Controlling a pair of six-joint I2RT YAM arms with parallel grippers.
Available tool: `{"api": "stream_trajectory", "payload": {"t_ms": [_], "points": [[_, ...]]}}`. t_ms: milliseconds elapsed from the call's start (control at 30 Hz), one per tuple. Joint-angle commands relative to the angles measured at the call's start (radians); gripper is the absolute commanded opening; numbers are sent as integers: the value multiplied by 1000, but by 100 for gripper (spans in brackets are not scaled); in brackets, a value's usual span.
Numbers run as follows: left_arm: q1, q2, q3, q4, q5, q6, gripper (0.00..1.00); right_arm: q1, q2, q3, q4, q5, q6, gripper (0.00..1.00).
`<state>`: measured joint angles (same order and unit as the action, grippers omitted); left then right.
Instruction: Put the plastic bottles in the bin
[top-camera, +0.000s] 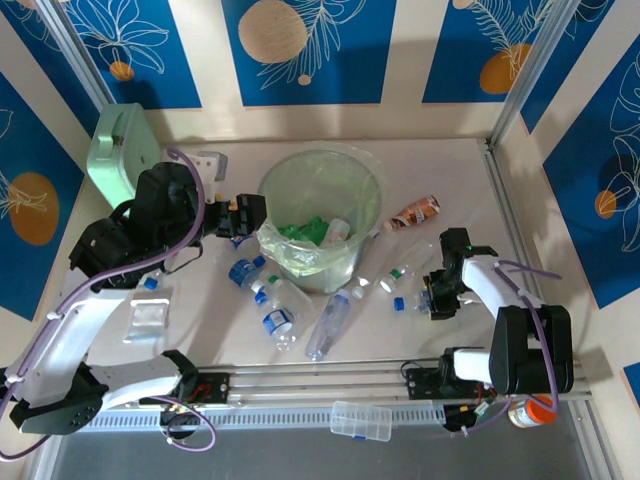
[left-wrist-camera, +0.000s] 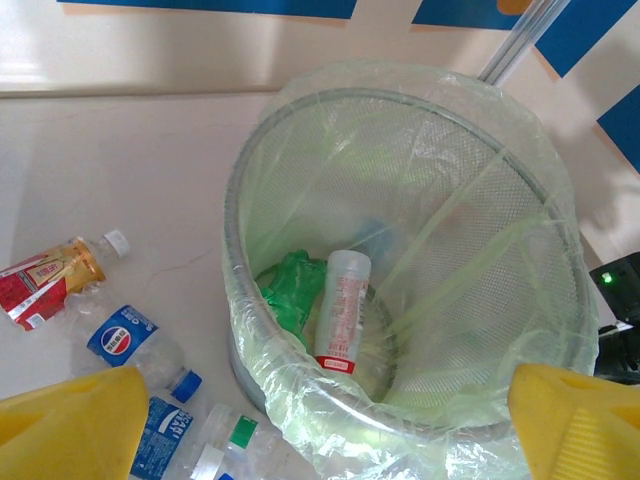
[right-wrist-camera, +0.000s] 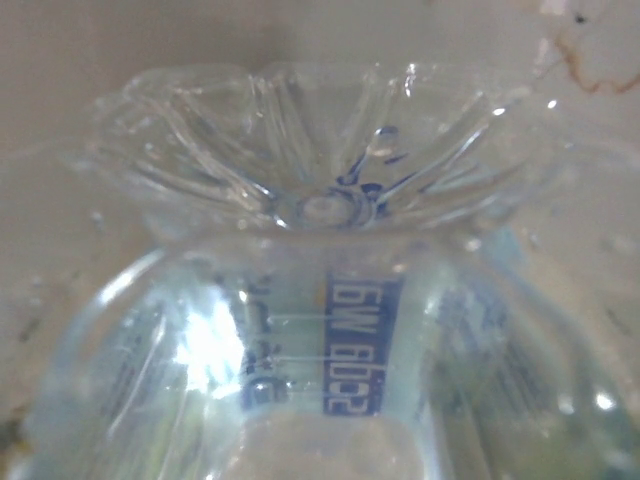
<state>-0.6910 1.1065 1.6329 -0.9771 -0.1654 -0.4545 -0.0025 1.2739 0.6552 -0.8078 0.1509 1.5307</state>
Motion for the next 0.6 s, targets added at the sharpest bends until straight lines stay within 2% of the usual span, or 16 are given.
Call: {"api": "stream_trajectory", "payload": {"t_ms": [0,167,367,567], "points": [[7,-30,-18,18,-28,-4,93,-4,-29,29,-58,12,-50,52],[7,-27,-8,12,-46,-5,93,-7,-79,61,-116,35,-96,50],[8,-42,-21,15,-51,-10,92,-7,-215,100,-203,43,-113,44],[8,-59,-31,23,-64,-2,92,22,-326,211,-288,55,-224,43]]}}
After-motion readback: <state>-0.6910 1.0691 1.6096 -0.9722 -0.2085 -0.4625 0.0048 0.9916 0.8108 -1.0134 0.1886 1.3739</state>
